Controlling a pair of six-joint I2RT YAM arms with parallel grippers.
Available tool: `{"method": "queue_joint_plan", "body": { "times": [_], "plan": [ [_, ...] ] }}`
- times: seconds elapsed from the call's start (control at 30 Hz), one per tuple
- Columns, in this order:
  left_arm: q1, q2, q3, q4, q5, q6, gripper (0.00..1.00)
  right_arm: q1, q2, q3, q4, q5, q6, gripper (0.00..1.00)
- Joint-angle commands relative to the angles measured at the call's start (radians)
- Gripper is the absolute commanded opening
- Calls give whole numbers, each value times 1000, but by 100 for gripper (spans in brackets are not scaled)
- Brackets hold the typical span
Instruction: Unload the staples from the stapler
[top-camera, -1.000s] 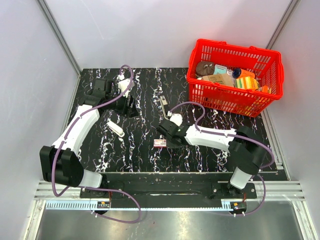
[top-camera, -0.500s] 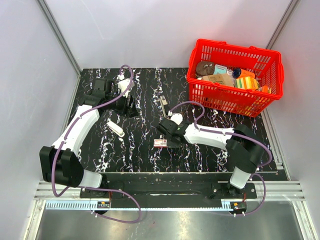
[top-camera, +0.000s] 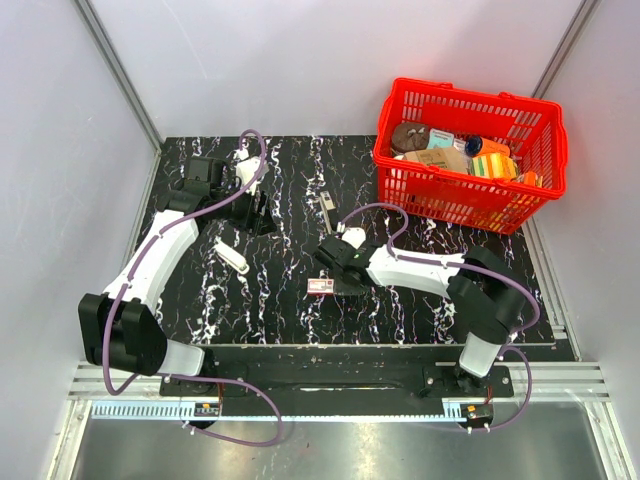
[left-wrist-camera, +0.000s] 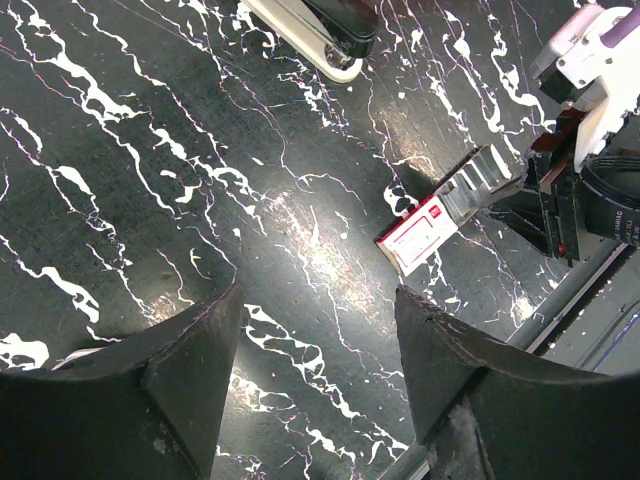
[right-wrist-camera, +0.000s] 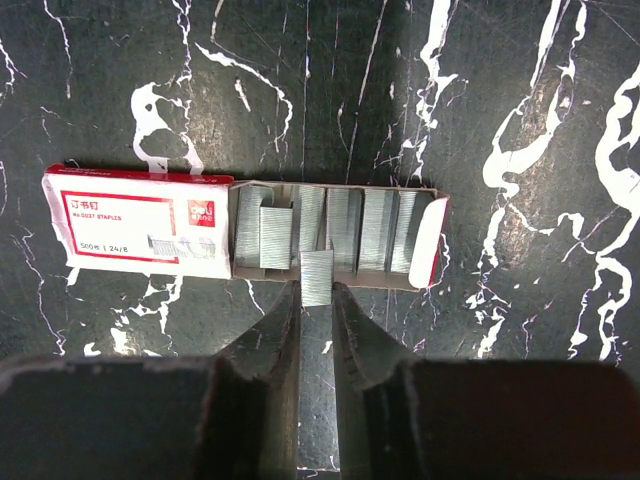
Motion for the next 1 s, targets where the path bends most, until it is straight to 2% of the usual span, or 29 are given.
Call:
{"method": "queue_joint_plan", "body": {
  "times": [0.0,0.33,0.53,0.97],
  "plan": [
    [-4,-40,-4,21,-13,15,66,-8,12,42,-13,-5,-4,8],
    [-2,-45,-6,21,-14,14,67,-9,21,51,-19,-5,-4,12],
    [-2,-56,-11,13,-19,26,67,-11,18,49,-19,-5,-1,19],
    [-5,-66,-11,9,-11,29,67,-14,12,42,-18,1,9,22]
  ]
}}
